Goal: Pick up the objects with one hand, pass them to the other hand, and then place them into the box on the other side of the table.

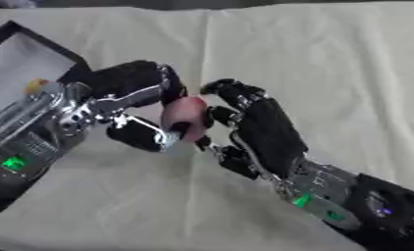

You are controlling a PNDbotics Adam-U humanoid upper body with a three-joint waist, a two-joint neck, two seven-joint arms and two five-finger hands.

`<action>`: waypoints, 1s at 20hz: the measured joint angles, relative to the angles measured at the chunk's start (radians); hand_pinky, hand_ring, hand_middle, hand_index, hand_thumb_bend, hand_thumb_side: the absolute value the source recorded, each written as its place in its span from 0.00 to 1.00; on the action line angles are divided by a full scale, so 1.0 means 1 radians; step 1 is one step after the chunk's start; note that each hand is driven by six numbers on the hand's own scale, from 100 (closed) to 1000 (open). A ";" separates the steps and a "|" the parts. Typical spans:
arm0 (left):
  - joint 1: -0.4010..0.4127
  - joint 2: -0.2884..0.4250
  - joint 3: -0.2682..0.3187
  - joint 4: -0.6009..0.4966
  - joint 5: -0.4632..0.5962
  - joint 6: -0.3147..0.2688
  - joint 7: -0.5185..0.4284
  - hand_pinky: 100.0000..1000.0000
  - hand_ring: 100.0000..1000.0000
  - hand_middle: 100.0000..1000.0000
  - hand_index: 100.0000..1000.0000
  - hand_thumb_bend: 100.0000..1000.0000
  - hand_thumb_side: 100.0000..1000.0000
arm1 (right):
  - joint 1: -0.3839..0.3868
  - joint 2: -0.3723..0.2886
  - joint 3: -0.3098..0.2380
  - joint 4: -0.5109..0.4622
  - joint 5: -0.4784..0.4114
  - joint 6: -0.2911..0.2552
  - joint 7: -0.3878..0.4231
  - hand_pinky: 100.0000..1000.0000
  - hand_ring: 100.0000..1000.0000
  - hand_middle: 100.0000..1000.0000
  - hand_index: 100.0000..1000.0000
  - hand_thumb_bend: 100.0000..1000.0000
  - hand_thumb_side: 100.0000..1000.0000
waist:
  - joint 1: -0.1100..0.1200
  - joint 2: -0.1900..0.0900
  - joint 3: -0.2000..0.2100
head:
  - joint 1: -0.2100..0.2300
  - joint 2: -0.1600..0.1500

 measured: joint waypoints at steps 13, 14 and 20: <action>0.000 0.006 0.003 0.004 -0.053 0.027 -0.002 0.77 0.51 0.32 0.34 0.00 0.13 | 0.016 0.000 0.006 0.000 0.039 0.124 -0.026 0.45 0.79 0.77 0.78 0.70 0.04 | 0.000 0.000 0.006 | 0.000 0.000; 0.000 0.012 0.007 0.000 -0.054 0.026 0.000 0.77 0.51 0.32 0.34 0.00 0.12 | 0.020 0.000 0.006 0.000 0.041 0.127 -0.023 0.45 0.79 0.77 0.78 0.70 0.04 | 0.000 0.000 0.006 | 0.000 0.000; -0.010 0.053 0.030 -0.040 -0.047 0.030 0.012 0.76 0.51 0.32 0.34 0.00 0.12 | 0.031 -0.001 0.006 0.000 0.046 0.146 -0.002 0.45 0.79 0.77 0.79 0.70 0.04 | 0.000 0.000 0.007 | 0.001 0.000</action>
